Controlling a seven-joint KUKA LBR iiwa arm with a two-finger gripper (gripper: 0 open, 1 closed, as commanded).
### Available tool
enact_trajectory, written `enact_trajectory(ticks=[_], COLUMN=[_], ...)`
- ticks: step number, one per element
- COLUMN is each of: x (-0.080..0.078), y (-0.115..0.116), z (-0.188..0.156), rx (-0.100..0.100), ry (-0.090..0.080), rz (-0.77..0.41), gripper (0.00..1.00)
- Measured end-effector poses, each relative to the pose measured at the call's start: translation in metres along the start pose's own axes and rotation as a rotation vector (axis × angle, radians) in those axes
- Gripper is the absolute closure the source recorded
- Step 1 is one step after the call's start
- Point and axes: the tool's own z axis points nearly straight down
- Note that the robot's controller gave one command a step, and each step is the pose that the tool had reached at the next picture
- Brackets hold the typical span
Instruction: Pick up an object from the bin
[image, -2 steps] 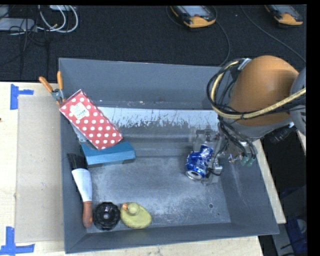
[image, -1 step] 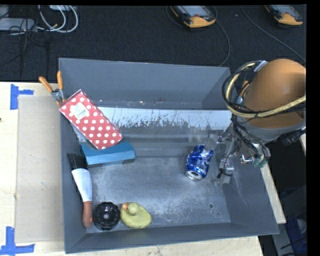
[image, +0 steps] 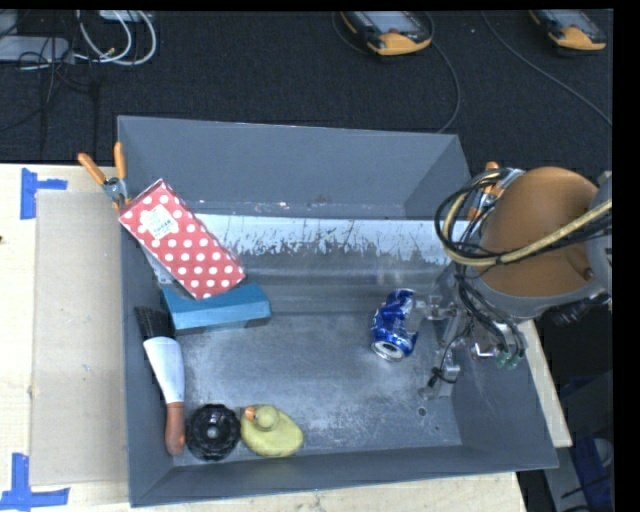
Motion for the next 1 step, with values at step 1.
enact_trajectory(ticks=[1], x=[0.0242], y=[0.0093], z=[0.0280], rx=[-0.001], ry=[0.002], rz=[-0.033], gripper=[0.00])
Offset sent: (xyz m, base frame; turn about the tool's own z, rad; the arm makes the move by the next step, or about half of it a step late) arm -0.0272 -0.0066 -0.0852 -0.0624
